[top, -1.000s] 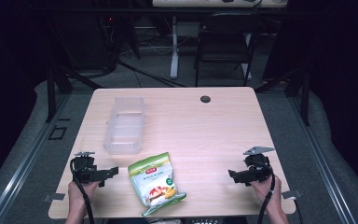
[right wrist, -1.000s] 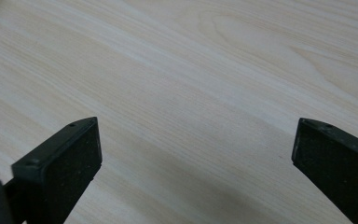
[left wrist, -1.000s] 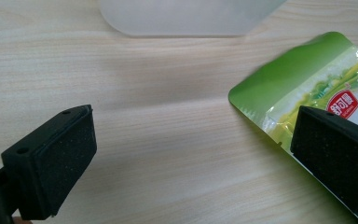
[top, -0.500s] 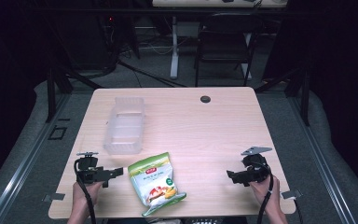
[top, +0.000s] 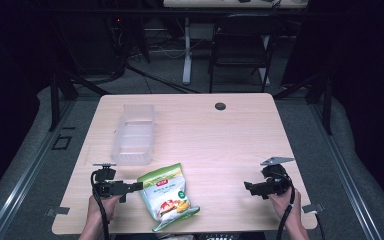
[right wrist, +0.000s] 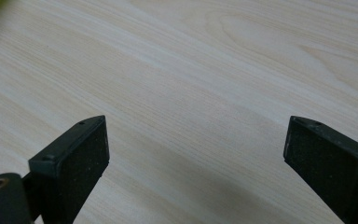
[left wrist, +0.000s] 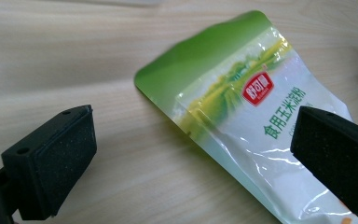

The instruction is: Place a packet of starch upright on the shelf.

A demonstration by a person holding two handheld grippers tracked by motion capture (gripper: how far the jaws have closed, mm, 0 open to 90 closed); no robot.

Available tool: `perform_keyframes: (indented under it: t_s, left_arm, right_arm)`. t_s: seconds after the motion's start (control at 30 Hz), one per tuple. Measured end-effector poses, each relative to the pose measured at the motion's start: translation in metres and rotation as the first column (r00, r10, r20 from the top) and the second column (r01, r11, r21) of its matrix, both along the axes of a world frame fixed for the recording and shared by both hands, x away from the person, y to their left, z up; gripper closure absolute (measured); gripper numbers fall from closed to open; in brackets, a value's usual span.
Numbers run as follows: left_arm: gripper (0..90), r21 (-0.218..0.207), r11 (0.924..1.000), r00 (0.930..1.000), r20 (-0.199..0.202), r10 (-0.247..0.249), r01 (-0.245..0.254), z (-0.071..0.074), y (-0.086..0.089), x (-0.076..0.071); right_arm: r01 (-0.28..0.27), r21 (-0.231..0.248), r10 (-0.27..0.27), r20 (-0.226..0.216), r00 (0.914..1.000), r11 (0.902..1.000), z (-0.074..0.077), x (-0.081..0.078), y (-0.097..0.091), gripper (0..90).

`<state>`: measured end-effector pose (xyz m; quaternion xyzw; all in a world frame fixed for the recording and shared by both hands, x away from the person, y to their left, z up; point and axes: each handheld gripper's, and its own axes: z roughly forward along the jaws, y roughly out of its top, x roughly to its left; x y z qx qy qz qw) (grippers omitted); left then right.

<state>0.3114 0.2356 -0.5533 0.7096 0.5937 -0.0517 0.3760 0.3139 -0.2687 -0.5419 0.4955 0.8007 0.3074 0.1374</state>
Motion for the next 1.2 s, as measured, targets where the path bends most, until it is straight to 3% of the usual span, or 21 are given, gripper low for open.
perform_keyframes:
  t_s: [0.07, 0.3, 0.87, 1.0, 1.1, 1.2]
  left_arm:
    - [0.5, -0.012, 0.9998, 0.9997, -0.018, -0.016, 0.016, -0.002, -0.004, -0.001]
    - [6.7, 0.009, 0.9983, 0.9978, -0.034, -0.057, 0.057, -0.004, -0.018, -0.003]
    - [21.1, -0.04, 0.9961, 0.9941, -0.071, -0.082, 0.079, -0.011, -0.02, 0.005]
    - [26.7, -0.037, 0.9962, 0.9943, -0.069, -0.081, 0.079, -0.011, -0.021, 0.006]
    - [37.4, -0.031, 0.9962, 0.995, -0.056, -0.083, 0.081, -0.012, -0.022, 0.007]
    - [42.6, -0.029, 0.9956, 0.9946, -0.051, -0.091, 0.089, -0.012, -0.022, 0.007]
  right_arm:
    - [-0.003, -0.002, 0.003, -0.002, 1.0, 1.0, 0.0, 0.0, 0.0, 6.9]
    - [0.004, -0.004, -0.004, 0.0, 1.0, 1.0, 0.0, 0.0, 0.0, 7.0]
    - [-0.015, -0.002, 0.015, -0.003, 0.9999, 0.9999, 0.0, 0.0, 0.005, 7.2]
    - [-0.016, -0.003, 0.016, -0.001, 0.9999, 0.9999, 0.0, 0.0, 0.007, 7.2]
    - [-0.021, -0.001, 0.021, -0.002, 0.9998, 0.9998, -0.001, 0.0, 0.007, 7.3]
    - [-0.023, -0.001, 0.023, -0.003, 0.9997, 0.9997, -0.001, 0.001, 0.007, 7.4]
